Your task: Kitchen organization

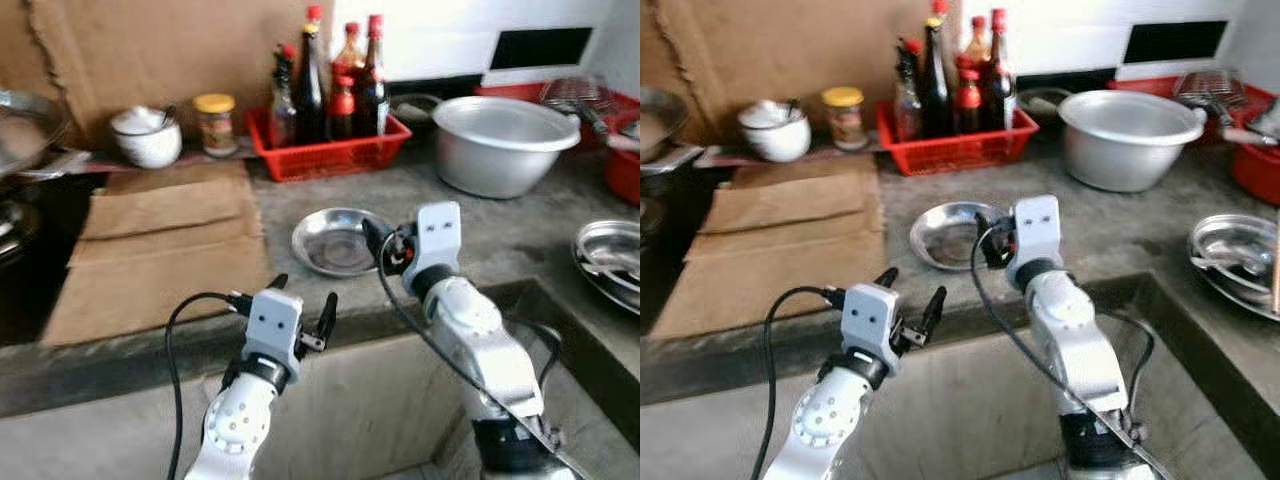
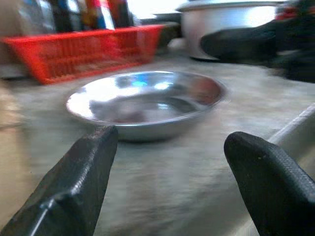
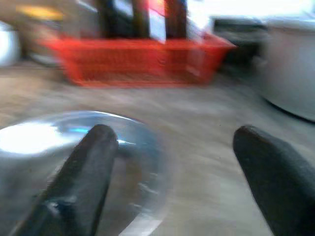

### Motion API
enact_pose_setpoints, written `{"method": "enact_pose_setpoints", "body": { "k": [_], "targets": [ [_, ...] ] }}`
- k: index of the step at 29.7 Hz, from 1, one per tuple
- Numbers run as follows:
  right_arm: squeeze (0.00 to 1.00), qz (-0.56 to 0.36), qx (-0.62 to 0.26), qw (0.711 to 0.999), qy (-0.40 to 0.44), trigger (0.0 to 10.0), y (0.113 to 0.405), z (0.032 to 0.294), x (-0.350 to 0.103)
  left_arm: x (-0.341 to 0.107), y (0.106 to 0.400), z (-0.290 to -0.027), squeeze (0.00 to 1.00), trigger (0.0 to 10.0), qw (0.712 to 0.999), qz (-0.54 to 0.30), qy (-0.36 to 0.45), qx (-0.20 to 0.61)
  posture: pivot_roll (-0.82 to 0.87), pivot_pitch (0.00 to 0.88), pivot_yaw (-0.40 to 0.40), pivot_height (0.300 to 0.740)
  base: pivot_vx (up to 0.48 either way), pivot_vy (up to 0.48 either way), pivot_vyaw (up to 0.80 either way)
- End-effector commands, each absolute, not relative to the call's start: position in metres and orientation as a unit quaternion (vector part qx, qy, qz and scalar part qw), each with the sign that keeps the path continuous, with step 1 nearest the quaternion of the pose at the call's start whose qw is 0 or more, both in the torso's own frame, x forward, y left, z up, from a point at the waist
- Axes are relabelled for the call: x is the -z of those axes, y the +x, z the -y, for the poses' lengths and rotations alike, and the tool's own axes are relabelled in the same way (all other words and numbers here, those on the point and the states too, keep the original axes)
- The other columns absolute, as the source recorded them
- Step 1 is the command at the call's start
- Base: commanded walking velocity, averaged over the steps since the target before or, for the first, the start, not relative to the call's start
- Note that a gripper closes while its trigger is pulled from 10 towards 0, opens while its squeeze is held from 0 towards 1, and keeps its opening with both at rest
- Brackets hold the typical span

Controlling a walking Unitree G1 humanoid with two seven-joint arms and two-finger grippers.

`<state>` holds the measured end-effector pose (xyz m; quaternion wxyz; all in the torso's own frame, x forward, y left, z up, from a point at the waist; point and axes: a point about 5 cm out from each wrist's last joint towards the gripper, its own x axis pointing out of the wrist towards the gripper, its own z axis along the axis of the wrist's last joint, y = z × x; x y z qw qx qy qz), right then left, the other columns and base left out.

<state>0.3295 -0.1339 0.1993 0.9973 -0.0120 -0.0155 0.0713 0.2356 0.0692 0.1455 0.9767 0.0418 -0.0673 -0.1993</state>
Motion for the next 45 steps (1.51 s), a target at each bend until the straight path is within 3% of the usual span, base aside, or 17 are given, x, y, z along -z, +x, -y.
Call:
{"method": "enact_pose_setpoints", "body": {
  "k": [1, 9, 19, 26, 44, 45],
  "targets": [
    [0.0, 0.013, -0.055, 0.998, -0.001, 10.0, 0.337, 0.132, -0.208, -0.143, 0.234, -0.072, 0.0, 10.0, 0.977, 0.06, 0.045, 0.199, 0.06, 0.045, -0.04, 0.74, 0.0, 0.0, 0.0],
    [0.0, -0.067, -0.051, 0.994, 0.071, 10.0, 0.357, 0.14, -0.22, -0.143, 0.233, -0.071, 0.0, 10.0, 0.977, 0.059, 0.043, 0.2, 0.06, 0.051, -0.043, 0.74, 0.0, 0.0, 0.0],
    [0.0, -0.141, -0.009, 0.987, 0.076, 10.0, 0.373, 0.146, -0.217, -0.143, 0.231, -0.07, 0.0, 10.0, 0.977, 0.057, 0.042, 0.2, 0.06, 0.053, -0.052, 0.74, 0.0, 0.0, 0.0],
    [0.0, -0.195, -0.041, 0.976, 0.085, 10.0, 0.374, 0.137, -0.213, -0.143, 0.231, -0.069, 0.0, 10.0, 0.977, 0.057, 0.044, 0.2, 0.07, 0.048, -0.057, 0.74, 0.0, 0.0, 0.0],
    [0.0, -0.286, -0.109, 0.952, -0.004, 10.0, 0.371, 0.123, -0.197, -0.142, 0.231, -0.067, 0.0, 10.0, 0.976, 0.058, 0.045, 0.203, 0.07, 0.033, -0.058, 0.74, 0.0, 0.0, 0.0],
    [0.0, -0.286, -0.11, 0.952, -0.004, 2.4, 0.371, 0.123, -0.197, -0.142, 0.231, -0.067, 0.0, 10.0, 0.976, 0.058, 0.045, 0.203, 0.07, 0.033, -0.058, 0.74, 0.0, 0.0, 0.0]
  ]
}}
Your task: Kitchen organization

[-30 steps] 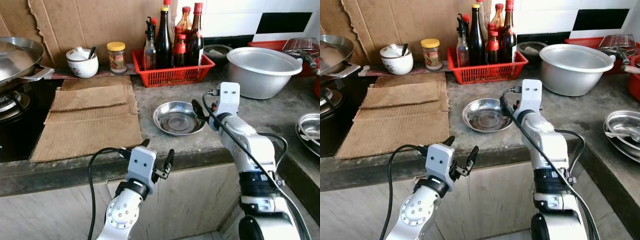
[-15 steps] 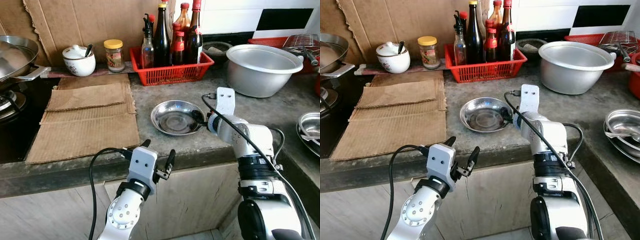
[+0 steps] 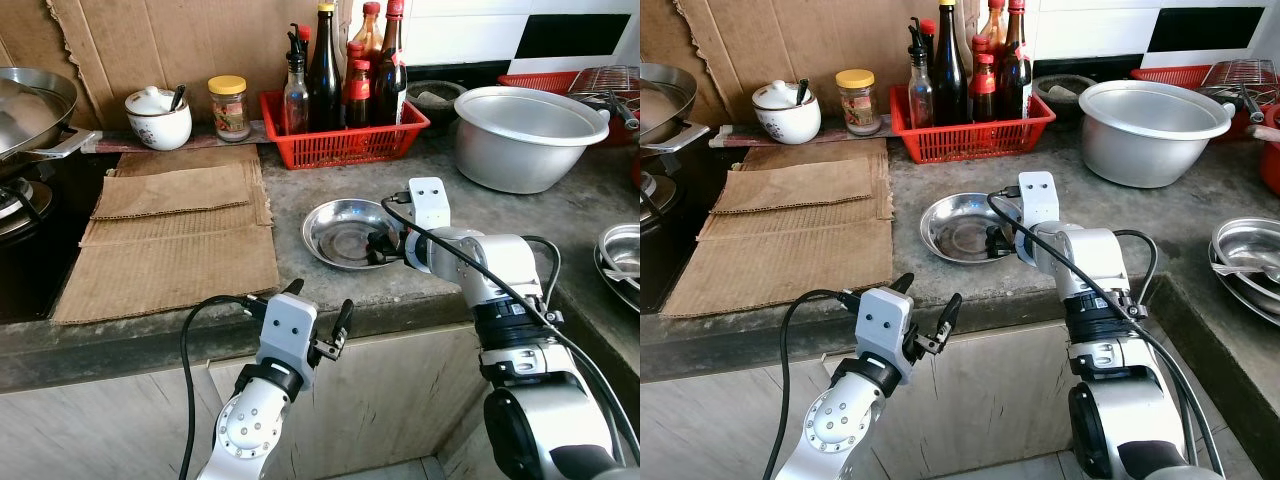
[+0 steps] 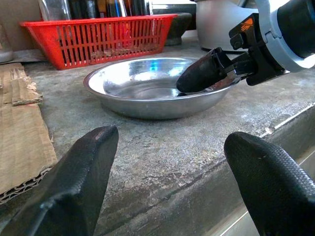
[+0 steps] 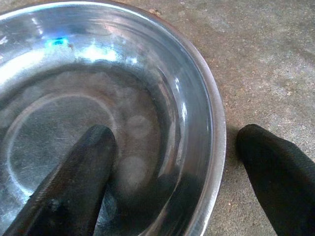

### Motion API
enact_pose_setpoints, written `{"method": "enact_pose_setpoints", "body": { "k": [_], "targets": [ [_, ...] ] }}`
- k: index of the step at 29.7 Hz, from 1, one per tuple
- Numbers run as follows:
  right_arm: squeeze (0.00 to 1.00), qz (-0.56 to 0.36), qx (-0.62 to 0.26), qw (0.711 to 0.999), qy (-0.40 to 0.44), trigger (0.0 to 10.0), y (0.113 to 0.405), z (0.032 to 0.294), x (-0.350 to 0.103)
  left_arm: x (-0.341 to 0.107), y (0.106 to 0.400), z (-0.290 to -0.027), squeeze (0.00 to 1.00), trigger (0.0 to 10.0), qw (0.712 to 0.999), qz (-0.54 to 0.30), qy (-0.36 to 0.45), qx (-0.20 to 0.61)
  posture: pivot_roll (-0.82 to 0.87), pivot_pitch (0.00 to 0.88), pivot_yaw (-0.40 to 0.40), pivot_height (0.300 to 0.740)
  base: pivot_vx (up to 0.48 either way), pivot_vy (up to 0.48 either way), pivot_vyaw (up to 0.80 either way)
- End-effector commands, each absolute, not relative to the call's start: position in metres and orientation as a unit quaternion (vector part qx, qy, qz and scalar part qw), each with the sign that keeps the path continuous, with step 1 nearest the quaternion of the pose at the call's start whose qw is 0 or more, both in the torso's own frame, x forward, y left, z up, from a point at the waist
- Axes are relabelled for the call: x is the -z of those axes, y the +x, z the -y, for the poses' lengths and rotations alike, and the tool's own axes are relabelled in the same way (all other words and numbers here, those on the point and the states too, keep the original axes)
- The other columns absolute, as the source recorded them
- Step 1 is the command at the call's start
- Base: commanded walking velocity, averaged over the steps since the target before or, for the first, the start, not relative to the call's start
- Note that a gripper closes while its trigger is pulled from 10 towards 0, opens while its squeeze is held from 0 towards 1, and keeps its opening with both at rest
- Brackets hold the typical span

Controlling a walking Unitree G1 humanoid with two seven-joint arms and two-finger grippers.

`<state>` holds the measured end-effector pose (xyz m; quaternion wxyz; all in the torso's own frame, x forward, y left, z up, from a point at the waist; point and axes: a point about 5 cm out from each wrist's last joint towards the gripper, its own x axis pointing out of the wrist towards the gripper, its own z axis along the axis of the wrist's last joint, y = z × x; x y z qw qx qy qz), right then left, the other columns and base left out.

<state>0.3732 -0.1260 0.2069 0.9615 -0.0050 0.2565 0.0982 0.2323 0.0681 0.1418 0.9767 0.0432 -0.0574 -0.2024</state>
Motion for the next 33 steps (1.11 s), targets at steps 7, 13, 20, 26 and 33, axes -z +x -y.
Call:
{"method": "enact_pose_setpoints", "body": {
  "k": [7, 13, 20, 26, 33],
  "targets": [
    [0.0, -0.291, -0.105, 0.951, -0.007, 0.0, 0.373, 0.124, -0.195, -0.143, 0.232, -0.068, 0.0, 10.0, 0.977, 0.058, 0.044, 0.198, 0.06, 0.046, -0.06, 0.74, 0.0, 0.0, 0.0],
    [0.0, -0.281, -0.095, 0.955, -0.002, 0.0, 0.376, 0.124, -0.2, -0.143, 0.233, -0.068, 0.0, 10.0, 0.978, 0.058, 0.043, 0.196, 0.06, 0.049, -0.06, 0.74, 0.0, 0.0, 0.0],
    [0.0, -0.276, -0.085, 0.957, 0.015, 0.0, 0.378, 0.126, -0.203, -0.143, 0.233, -0.068, 0.0, 10.0, 0.978, 0.059, 0.042, 0.194, 0.06, 0.05, -0.061, 0.74, 0.0, 0.0, 0.0],
    [0.0, -0.255, -0.071, 0.957, 0.119, 0.0, 0.381, 0.126, -0.208, -0.143, 0.234, -0.069, 0.0, 10.0, 0.979, 0.06, 0.042, 0.192, 0.06, 0.05, -0.062, 0.74, 0.0, 0.0, 0.0],
    [0.0, -0.183, -0.042, 0.941, 0.28, 0.0, 0.383, 0.13, -0.22, -0.143, 0.234, -0.07, 0.0, 10.0, 0.979, 0.06, 0.042, 0.19, 0.07, 0.048, -0.06, 0.74, 0.0, 0.0, 0.0]
  ]
}}
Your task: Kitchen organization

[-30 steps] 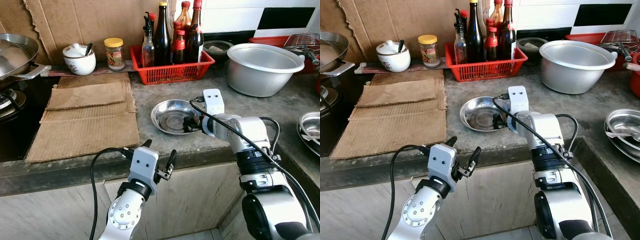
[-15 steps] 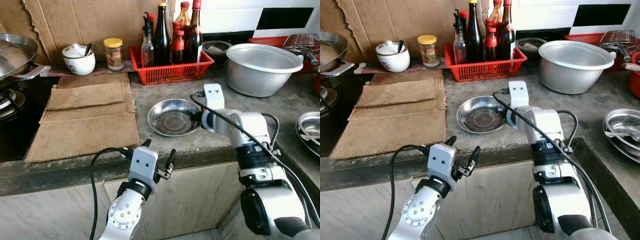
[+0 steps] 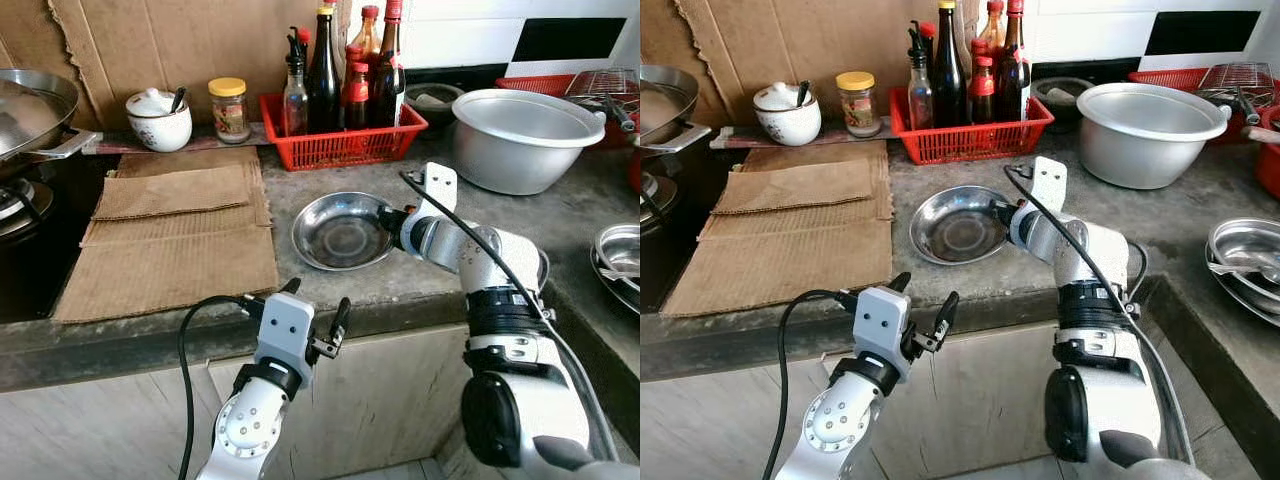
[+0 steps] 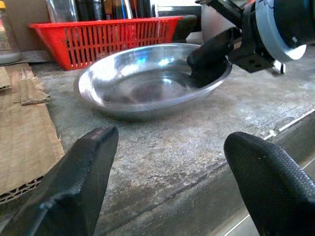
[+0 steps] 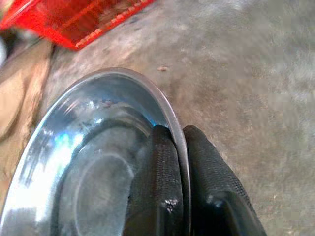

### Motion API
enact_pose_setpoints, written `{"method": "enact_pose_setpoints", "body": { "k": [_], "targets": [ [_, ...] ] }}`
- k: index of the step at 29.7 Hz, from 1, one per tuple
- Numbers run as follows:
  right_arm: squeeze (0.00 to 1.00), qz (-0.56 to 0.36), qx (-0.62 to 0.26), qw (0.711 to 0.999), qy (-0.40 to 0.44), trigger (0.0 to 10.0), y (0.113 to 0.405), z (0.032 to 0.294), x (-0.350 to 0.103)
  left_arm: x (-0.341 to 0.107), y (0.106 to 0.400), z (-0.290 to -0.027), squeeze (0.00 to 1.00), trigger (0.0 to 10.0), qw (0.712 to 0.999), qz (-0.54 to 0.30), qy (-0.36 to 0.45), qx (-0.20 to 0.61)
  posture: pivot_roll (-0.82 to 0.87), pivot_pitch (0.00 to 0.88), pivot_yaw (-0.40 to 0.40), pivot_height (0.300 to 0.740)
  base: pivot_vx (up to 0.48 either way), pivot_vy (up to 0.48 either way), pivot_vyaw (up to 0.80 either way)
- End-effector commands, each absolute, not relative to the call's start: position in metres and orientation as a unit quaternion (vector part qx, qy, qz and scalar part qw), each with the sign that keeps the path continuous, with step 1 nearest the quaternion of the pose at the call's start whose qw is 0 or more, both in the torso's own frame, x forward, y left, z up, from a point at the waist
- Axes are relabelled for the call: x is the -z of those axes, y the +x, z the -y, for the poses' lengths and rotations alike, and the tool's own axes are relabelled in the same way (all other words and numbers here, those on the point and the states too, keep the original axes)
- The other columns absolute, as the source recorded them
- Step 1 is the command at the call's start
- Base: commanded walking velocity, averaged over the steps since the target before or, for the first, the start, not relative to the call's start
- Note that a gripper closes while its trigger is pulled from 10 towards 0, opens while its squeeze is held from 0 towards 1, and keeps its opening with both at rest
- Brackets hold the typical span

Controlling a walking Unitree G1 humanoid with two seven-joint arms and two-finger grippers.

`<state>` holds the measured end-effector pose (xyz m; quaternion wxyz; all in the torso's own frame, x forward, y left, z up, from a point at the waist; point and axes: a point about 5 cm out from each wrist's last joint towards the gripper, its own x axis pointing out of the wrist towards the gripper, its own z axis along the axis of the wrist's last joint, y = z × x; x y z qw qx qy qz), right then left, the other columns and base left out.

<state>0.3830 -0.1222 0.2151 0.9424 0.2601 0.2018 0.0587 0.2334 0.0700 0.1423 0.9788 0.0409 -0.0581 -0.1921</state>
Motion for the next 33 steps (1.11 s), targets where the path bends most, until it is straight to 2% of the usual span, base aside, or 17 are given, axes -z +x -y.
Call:
{"method": "enact_pose_setpoints", "body": {
  "k": [1, 10, 12, 15, 19, 23, 25, 28, 33],
  "targets": [
    [0.0, -0.166, -0.035, 0.938, 0.303, 0.0, 0.383, 0.132, -0.222, -0.143, 0.234, -0.07, 0.0, 10.0, 0.979, 0.06, 0.042, 0.19, 0.07, 0.048, -0.06, 0.74, 0.0, 0.0, 0.0],
    [0.0, -0.052, -0.008, 0.931, 0.36, 0.0, 0.365, 0.139, -0.23, -0.143, 0.236, -0.07, 0.0, 10.0, 0.979, 0.061, 0.043, 0.191, 0.06, 0.038, -0.052, 0.74, 0.0, 0.0, 0.0],
    [0.0, 0.001, -0.005, 0.936, 0.352, 0.0, 0.357, 0.14, -0.235, -0.143, 0.236, -0.07, 0.0, 10.0, 0.979, 0.061, 0.044, 0.191, 0.06, 0.032, -0.051, 0.74, 0.0, 0.0, 0.0],
    [0.0, 0.088, -0.007, 0.958, 0.273, 0.0, 0.344, 0.142, -0.247, -0.143, 0.237, -0.07, 0.0, 10.0, 0.979, 0.063, 0.044, 0.19, 0.06, 0.03, -0.049, 0.74, 0.0, 0.0, 0.0],
    [0.0, 0.144, 0.009, 0.969, 0.2, 0.0, 0.33, 0.145, -0.256, -0.144, 0.236, -0.069, 0.0, 10.0, 0.978, 0.067, 0.042, 0.192, 0.06, 0.02, -0.043, 0.74, 0.0, 0.0, 0.0],
    [0.0, 0.159, 0.018, 0.97, 0.18, 0.0, 0.325, 0.146, -0.255, -0.145, 0.236, -0.068, 0.0, 10.0, 0.978, 0.07, 0.04, 0.194, 0.06, 0.016, -0.039, 0.74, 0.0, 0.0, 0.0],
    [0.0, 0.184, 0.019, 0.974, 0.128, 0.0, 0.317, 0.144, -0.253, -0.147, 0.235, -0.067, 0.0, 10.0, 0.977, 0.075, 0.038, 0.194, 0.06, 0.012, -0.04, 0.74, 0.0, 0.0, 0.0],
    [0.0, 0.186, 0.02, 0.975, 0.123, 0.0, 0.315, 0.144, -0.251, -0.147, 0.235, -0.067, 0.0, 10.0, 0.977, 0.076, 0.038, 0.194, 0.06, 0.013, -0.04, 0.74, 0.0, 0.0, 0.0],
    [0.0, 0.211, 0.012, 0.976, 0.06, 0.0, 0.3, 0.136, -0.244, -0.15, 0.236, -0.069, 0.0, 10.0, 0.977, 0.086, 0.037, 0.19, 0.05, 0.016, -0.029, 0.74, 0.0, 0.0, 0.0]
  ]
}}
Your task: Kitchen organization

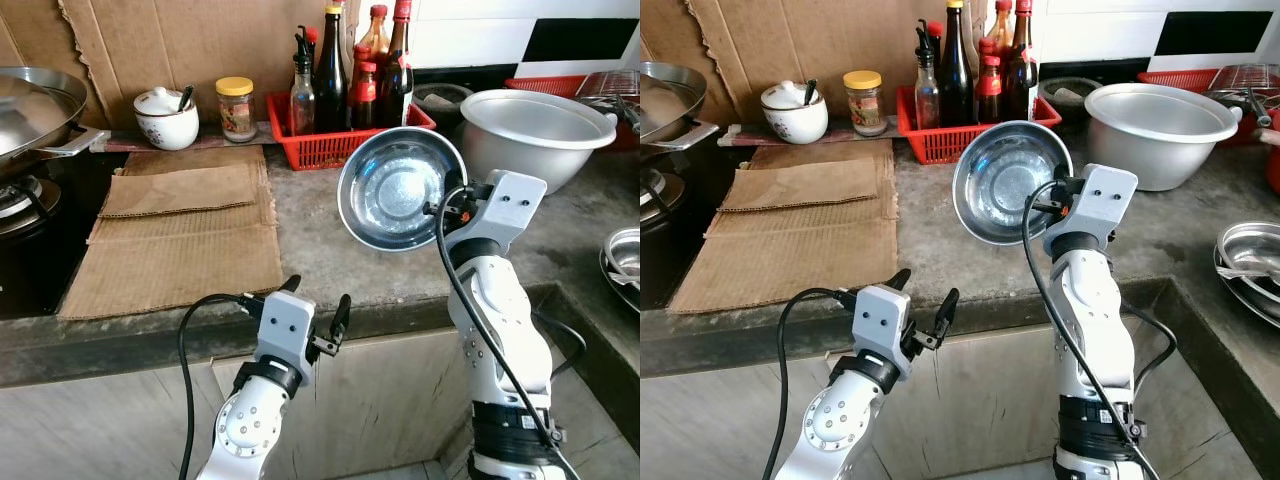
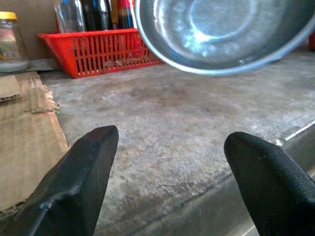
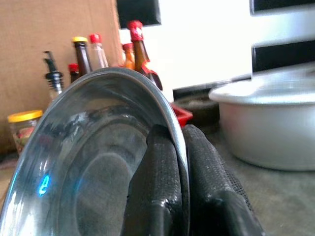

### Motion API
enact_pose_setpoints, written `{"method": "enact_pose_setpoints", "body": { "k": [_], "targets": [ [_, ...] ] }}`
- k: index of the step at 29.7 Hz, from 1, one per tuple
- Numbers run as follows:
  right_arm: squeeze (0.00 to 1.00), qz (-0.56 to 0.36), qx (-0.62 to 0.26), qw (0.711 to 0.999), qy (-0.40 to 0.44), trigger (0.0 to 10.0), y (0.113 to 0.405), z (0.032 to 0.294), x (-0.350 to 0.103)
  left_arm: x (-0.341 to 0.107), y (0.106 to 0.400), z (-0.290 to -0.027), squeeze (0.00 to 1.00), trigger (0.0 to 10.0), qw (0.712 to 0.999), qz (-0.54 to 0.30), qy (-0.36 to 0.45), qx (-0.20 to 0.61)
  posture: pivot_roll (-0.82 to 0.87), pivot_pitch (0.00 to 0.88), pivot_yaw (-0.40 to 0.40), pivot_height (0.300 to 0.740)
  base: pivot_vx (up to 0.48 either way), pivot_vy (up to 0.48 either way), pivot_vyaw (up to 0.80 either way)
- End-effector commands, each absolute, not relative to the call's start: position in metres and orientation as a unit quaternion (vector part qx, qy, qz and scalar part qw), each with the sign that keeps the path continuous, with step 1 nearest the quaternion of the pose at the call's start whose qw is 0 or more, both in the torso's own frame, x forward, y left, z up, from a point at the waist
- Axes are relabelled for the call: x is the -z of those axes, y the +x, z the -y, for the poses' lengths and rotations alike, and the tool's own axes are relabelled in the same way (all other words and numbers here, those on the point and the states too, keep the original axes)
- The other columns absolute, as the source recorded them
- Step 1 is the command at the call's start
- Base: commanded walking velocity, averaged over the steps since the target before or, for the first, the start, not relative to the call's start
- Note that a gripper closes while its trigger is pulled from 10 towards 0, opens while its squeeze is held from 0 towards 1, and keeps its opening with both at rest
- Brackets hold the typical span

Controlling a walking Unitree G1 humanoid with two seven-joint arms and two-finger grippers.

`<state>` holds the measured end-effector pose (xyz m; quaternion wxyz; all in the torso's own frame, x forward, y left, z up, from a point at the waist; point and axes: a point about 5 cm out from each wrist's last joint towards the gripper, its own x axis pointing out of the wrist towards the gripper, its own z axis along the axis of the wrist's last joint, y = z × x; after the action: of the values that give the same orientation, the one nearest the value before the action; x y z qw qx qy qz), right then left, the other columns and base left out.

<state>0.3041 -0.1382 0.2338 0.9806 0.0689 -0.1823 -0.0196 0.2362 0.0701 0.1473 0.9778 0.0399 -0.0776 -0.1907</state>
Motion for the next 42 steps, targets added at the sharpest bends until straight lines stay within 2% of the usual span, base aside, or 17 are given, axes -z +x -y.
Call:
{"method": "enact_pose_setpoints", "body": {
  "k": [1, 5, 6, 7, 15, 21, 42],
  "targets": [
    [0.0, 0.212, 0.009, 0.976, 0.057, 0.0, 0.299, 0.135, -0.243, -0.151, 0.237, -0.069, 0.0, 10.0, 0.977, 0.09, 0.039, 0.191, 0.05, 0.019, -0.03, 0.74, 0.0, 0.0, 0.0],
    [0.0, 0.212, 0.008, 0.976, 0.052, 0.0, 0.297, 0.133, -0.239, -0.156, 0.238, -0.068, 0.0, 10.0, 0.975, 0.104, 0.041, 0.19, 0.05, 0.023, -0.029, 0.74, 0.0, 0.0, 0.0],
    [0.0, 0.209, 0.008, 0.976, 0.052, 2.5, 0.297, 0.132, -0.238, -0.156, 0.238, -0.068, 0.0, 10.0, 0.976, 0.103, 0.04, 0.19, 0.05, 0.024, -0.028, 0.74, 0.0, 0.0, 0.0],
    [0.0, 0.207, 0.01, 0.977, 0.048, 10.0, 0.296, 0.132, -0.235, -0.155, 0.238, -0.068, 0.0, 10.0, 0.976, 0.102, 0.039, 0.189, 0.05, 0.024, -0.027, 0.74, 0.0, 0.0, 0.0],
    [0.0, 0.195, 0.017, 0.98, 0.043, 10.0, 0.297, 0.132, -0.231, -0.155, 0.238, -0.068, 0.0, 10.0, 0.976, 0.102, 0.038, 0.19, 0.05, 0.026, -0.025, 0.74, -0.211, 0.0, 0.0],
    [0.0, 0.181, -0.016, 0.982, 0.056, 10.0, 0.296, 0.127, -0.228, -0.152, 0.238, -0.069, 0.0, 10.0, 0.976, 0.097, 0.04, 0.192, 0.05, 0.027, -0.023, 0.74, -0.344, 0.0, 0.0],
    [0.0, 0.177, -0.015, 0.983, 0.054, 10.0, 0.294, 0.129, -0.226, -0.15, 0.237, -0.068, 0.0, 10.0, 0.976, 0.093, 0.043, 0.194, 0.04, 0.026, -0.02, 0.74, -0.345, 0.0, 0.0]
  ]
}}
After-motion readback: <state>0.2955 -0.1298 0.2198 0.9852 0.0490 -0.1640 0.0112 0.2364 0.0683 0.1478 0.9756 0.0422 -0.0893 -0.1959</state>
